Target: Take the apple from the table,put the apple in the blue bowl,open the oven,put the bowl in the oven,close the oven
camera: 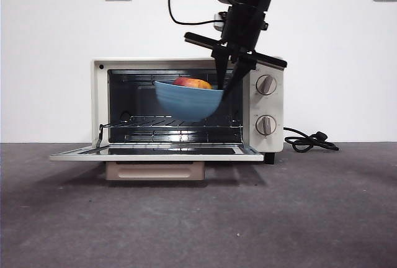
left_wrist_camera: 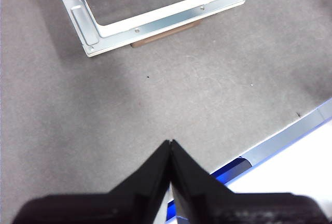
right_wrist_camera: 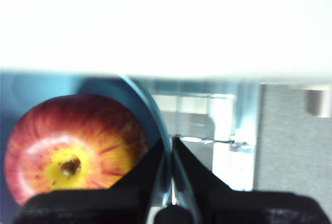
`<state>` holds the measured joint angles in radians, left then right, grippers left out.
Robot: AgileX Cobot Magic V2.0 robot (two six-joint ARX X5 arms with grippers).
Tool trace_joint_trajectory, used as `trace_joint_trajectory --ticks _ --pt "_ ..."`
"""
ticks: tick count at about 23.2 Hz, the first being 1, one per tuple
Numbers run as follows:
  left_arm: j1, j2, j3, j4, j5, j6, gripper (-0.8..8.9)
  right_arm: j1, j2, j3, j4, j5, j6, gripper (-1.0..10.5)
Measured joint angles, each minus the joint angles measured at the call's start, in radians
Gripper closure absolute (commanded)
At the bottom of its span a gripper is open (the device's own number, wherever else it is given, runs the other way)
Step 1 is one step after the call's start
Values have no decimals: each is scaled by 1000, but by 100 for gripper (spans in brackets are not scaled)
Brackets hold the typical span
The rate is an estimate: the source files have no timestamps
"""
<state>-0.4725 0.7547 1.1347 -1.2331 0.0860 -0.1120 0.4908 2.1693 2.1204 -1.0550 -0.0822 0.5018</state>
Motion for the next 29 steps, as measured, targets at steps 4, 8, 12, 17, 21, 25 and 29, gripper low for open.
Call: trace_joint_trajectory --ticks 4,8,12,17,21,25,29 --pt "0 0 0 0 0 0 819 -10 0 0 8 13 56 958" --pt "0 0 0 0 0 0 819 -9 0 0 43 50 87 958" --pt "0 0 0 0 0 0 819 -9 1 0 63 67 114 958" --pt "0 0 0 -1 0 0 819 -9 2 0 48 68 127 958" --pt "0 0 0 -1 0 0 819 -8 13 0 37 70 127 958" --pt "0 0 0 -5 0 0 819 -9 23 0 37 71 127 947" --pt "0 0 0 -8 0 0 819 -8 23 2 53 71 127 939"
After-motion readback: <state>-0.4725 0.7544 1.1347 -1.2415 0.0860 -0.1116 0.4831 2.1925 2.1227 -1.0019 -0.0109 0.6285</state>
